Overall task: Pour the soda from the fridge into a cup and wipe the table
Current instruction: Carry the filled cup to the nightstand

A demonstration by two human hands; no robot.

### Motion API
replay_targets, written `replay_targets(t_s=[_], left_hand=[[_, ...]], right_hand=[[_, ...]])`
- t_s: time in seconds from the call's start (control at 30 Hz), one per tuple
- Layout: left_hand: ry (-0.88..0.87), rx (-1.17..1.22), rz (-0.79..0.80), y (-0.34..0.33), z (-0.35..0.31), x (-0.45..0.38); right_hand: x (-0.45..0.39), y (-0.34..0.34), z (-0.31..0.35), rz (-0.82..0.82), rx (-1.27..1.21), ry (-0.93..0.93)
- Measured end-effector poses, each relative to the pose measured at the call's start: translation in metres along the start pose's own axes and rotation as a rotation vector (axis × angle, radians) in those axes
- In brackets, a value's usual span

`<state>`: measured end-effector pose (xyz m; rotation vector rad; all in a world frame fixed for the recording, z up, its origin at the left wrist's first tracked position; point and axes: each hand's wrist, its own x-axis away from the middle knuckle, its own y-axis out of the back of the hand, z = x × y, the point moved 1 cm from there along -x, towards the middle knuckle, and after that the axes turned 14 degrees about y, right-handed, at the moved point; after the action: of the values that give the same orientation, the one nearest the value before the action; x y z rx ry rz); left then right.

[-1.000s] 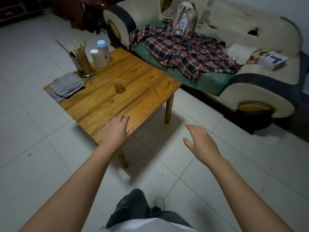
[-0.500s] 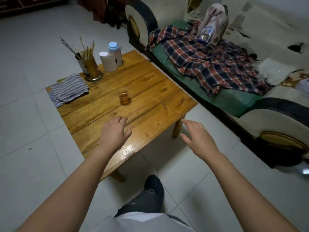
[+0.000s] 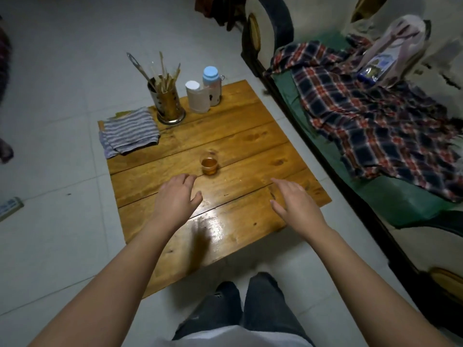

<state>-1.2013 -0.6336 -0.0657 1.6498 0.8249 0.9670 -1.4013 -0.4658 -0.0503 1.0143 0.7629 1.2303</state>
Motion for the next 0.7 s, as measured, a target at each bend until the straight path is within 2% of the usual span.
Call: replay_targets(t_s=[0.47,0.6,0.7], left_hand=[[0.349,0.185,0.019,-0.015,-0.002,-0.036],[0.431,0.253,0.028,-0.031,-0.010,-0.050],[0.491,0.291,0.047,-0.049,-0.014,-0.064]], right_hand=[[-0.126,-0.007,-0.044,0.162,-0.263,0.234],[-0.157,-0.021,-0.062,0.209,-0.348,0.224],[-0.181,-0.040,-0.074,0.216,-0.502,0.157]])
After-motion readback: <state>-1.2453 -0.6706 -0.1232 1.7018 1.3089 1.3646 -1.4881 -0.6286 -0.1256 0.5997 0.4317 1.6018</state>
